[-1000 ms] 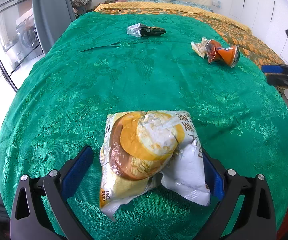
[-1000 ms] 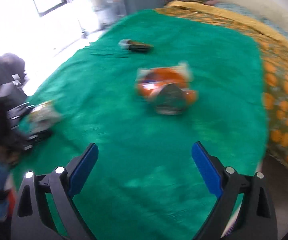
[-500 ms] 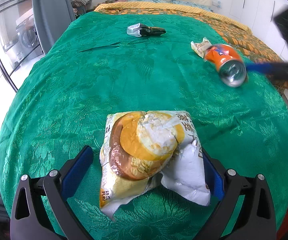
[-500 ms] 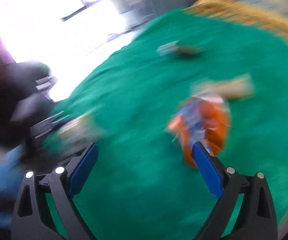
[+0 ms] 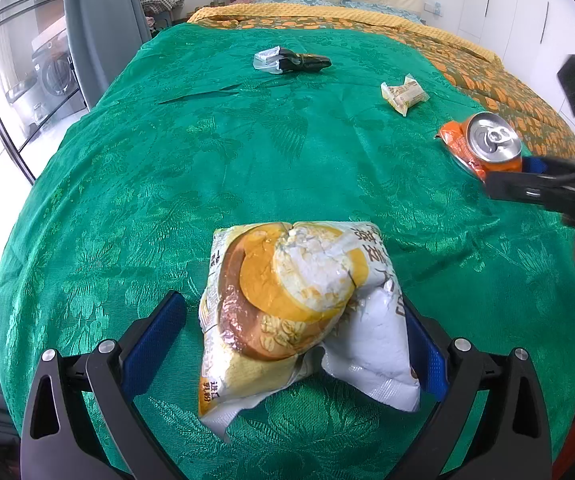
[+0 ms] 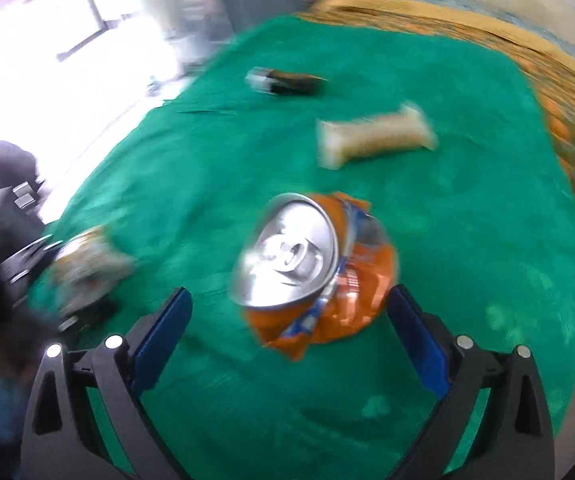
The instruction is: Collect trash
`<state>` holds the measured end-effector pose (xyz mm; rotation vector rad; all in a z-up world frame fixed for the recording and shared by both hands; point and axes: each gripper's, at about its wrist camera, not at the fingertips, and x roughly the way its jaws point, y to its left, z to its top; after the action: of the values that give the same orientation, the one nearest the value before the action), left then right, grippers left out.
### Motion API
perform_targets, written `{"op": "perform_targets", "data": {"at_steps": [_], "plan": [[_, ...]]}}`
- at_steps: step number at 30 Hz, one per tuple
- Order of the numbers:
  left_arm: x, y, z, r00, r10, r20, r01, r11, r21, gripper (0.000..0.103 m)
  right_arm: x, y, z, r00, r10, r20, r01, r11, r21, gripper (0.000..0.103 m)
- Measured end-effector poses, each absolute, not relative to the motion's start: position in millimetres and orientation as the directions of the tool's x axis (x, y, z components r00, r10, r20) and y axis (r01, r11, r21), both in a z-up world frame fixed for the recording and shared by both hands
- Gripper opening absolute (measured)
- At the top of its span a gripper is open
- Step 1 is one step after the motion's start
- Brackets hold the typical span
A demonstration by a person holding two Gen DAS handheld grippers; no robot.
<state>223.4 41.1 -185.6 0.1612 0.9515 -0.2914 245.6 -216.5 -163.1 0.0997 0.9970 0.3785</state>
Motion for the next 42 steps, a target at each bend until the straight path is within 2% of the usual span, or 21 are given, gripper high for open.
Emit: {"op": "perform_targets", "data": {"at_steps": [4, 6, 9, 13, 16, 17, 18, 19, 21, 26, 29, 32, 34, 36, 38, 40, 42], "plan": [[223, 41, -186, 0.545, -0.174, -0.820, 0.315, 0.949, 0.008, 0.098, 242, -228, -167, 0.537, 0.362, -0.762, -0.156, 0.930, 0.333, 0.096], [223, 41, -186, 0.545, -0.174, -0.820, 0.315, 0.949, 0.008, 0.098, 232, -231, -167, 0.565, 0.326, -0.758, -0.126, 0.942, 0.311, 0.096], [223, 41, -186, 0.545, -0.174, -0.820, 0.315, 0.949, 0.008, 0.098, 227, -217, -170, 0.564, 0.255, -0.785, -0.154, 0.967, 0.203, 0.096], [223, 41, -186, 0.545, -0.174, -0.820, 0.315, 0.949, 0.008, 0.098, 240, -219, -166, 0.556, 0.396, -0.731, -0.149, 0.912, 0.381, 0.096], [223, 41, -186, 0.545, -0.174, -0.820, 0.315, 0.949, 0.008, 0.098, 250, -215, -163, 0.567, 0.432, -0.701, -0.153, 0.892, 0.426, 0.095], [223, 41, -186, 0.545, -0.174, -0.820, 0.315, 0.949, 0.008, 0.098, 254, -215, -164, 0.562, 0.442, -0.699, -0.150, 0.886, 0.439, 0.087], [223, 41, -186, 0.545, -0.174, -0.820, 0.315, 0.949, 0.008, 0.098, 255, -214, -163, 0.561, 0.440, -0.701, -0.143, 0.886, 0.441, 0.066], [223, 41, -186, 0.545, -0.175, -0.820, 0.315, 0.949, 0.007, 0.098, 258, -213, -163, 0.558, 0.432, -0.709, -0.139, 0.890, 0.433, 0.057], [224, 41, -185, 0.544, -0.178, -0.820, 0.315, 0.949, 0.003, 0.098, 257, -211, -161, 0.556, 0.426, -0.713, -0.150, 0.896, 0.418, 0.053], [226, 43, -185, 0.544, -0.196, -0.816, 0.315, 0.949, -0.018, 0.098, 231, -198, -144, 0.579, 0.343, -0.740, -0.220, 0.939, 0.263, 0.053], [224, 50, -182, 0.542, -0.251, -0.802, 0.318, 0.945, -0.081, 0.098, 202, -199, -130, 0.610, 0.288, -0.738, -0.253, 0.954, 0.163, 0.053], [224, 53, -178, 0.524, -0.294, -0.799, 0.332, 0.935, -0.126, 0.098, 176, -205, -122, 0.627, 0.283, -0.726, -0.274, 0.952, 0.135, 0.053], [221, 45, -176, 0.523, -0.287, -0.802, 0.353, 0.930, -0.103, 0.098, 159, -213, -119, 0.632, 0.285, -0.721, -0.275, 0.952, 0.135, 0.053], [219, 33, -176, 0.536, -0.239, -0.809, 0.366, 0.930, -0.032, 0.093, 146, -221, -119, 0.633, 0.290, -0.718, -0.267, 0.952, 0.149, 0.053], [221, 28, -177, 0.539, -0.205, -0.817, 0.363, 0.932, 0.006, 0.083, 134, -230, -119, 0.635, 0.286, -0.718, -0.253, 0.955, 0.157, 0.053], [229, 26, -177, 0.530, -0.205, -0.823, 0.353, 0.936, -0.005, 0.077, 122, -243, -120, 0.637, 0.285, -0.717, -0.238, 0.956, 0.168, 0.053], [235, 27, -176, 0.528, -0.206, -0.824, 0.341, 0.940, -0.016, 0.067, 111, -258, -120, 0.637, 0.294, -0.712, -0.217, 0.955, 0.200, 0.053]]}}
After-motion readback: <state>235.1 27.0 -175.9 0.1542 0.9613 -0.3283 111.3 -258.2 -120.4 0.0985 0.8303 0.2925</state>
